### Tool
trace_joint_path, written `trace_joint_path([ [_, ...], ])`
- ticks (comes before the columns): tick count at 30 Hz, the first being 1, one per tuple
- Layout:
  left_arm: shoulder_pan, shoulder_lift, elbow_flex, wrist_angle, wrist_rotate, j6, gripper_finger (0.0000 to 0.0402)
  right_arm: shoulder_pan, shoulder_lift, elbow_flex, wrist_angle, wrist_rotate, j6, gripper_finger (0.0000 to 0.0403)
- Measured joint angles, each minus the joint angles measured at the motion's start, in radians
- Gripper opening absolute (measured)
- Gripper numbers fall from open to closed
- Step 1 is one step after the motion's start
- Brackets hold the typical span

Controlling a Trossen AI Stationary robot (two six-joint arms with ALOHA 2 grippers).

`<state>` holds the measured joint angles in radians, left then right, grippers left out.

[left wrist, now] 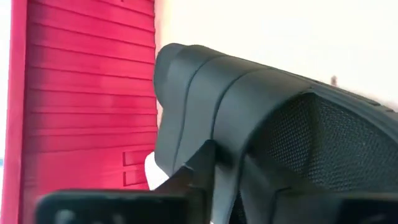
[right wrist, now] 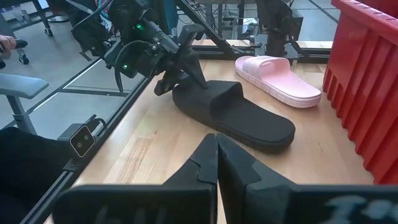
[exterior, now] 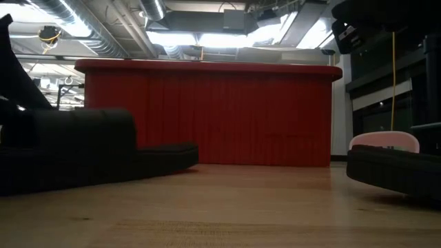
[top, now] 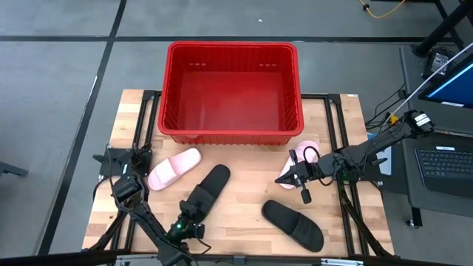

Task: Pick and place slides into bin
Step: Put the left black slide into the red bin

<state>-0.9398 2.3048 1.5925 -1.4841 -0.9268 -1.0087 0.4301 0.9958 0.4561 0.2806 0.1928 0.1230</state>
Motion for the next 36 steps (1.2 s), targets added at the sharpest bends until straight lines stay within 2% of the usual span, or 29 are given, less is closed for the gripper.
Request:
trace_joint_path([
  [3, -0.001, 0.0, 0.0, -0.002, -0.004, -0.003, 0.0012, 0.0, 0.0, 0.0, 0.0, 0.0, 0.0, 0.0006],
  [12, -0.002, 0.0, 0.027, -0.087, -0.006, -0.091, 0.0006, 0.0, 0.0, 0.0, 0.0, 0.0, 0.0, 0.0006],
  [23, -0.022, -0.065, 0.041, -0.085, -0.067, -0.076, 0.0004, 0.0, 0.0, 0.0, 0.002, 0.0, -0.028, 0.0006],
  [27, -0.023, -0.089, 0.061, -0.083, -0.085, -0.027, 0.0004, 0.0, 0.0, 0.0, 0.008, 0.0, -0.028, 0.0006],
  [36, -0.02, -0.177, 0.106, -0.087, -0.234, 0.073, 0.0003, 0.0, 0.0, 0.0, 0.031, 0.001, -0.079, 0.0006],
])
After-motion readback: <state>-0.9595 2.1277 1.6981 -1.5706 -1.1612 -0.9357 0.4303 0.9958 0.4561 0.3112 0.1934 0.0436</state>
